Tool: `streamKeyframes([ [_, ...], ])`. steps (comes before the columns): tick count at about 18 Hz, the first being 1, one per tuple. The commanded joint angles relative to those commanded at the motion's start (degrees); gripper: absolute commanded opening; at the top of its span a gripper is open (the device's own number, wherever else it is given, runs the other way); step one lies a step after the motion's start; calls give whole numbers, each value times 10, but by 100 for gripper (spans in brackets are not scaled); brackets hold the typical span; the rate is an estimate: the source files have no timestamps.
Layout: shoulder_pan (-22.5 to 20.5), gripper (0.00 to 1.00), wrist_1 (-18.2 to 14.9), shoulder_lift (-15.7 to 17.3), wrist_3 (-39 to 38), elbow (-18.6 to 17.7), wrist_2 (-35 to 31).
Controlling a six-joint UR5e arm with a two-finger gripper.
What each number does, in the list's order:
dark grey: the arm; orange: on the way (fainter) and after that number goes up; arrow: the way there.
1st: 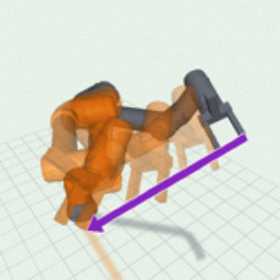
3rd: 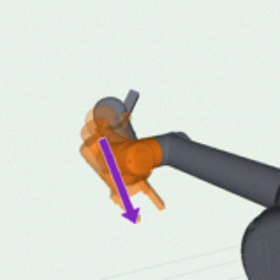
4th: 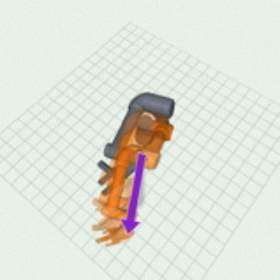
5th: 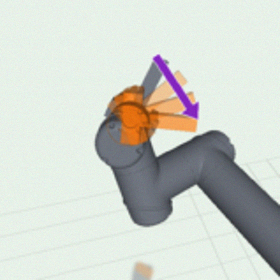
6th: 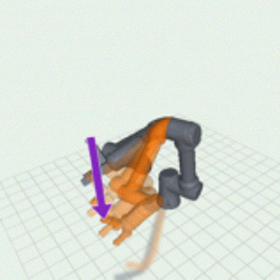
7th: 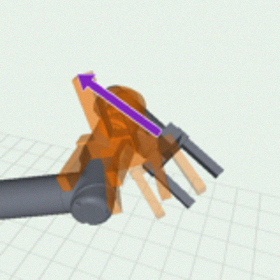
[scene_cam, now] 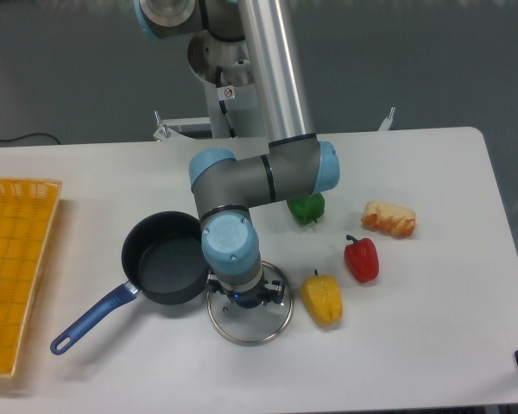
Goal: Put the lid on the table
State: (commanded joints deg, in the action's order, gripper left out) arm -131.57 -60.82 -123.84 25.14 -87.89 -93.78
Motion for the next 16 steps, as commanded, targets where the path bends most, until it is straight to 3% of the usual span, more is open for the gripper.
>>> streamKeyframes([
  [3,0,90,0,0,6,0,0],
  [5,0,99,0,0,6,0,-2],
  [12,0,100,2,15,10,3,-2],
  [16,1,100,0,51,110,8,-6],
])
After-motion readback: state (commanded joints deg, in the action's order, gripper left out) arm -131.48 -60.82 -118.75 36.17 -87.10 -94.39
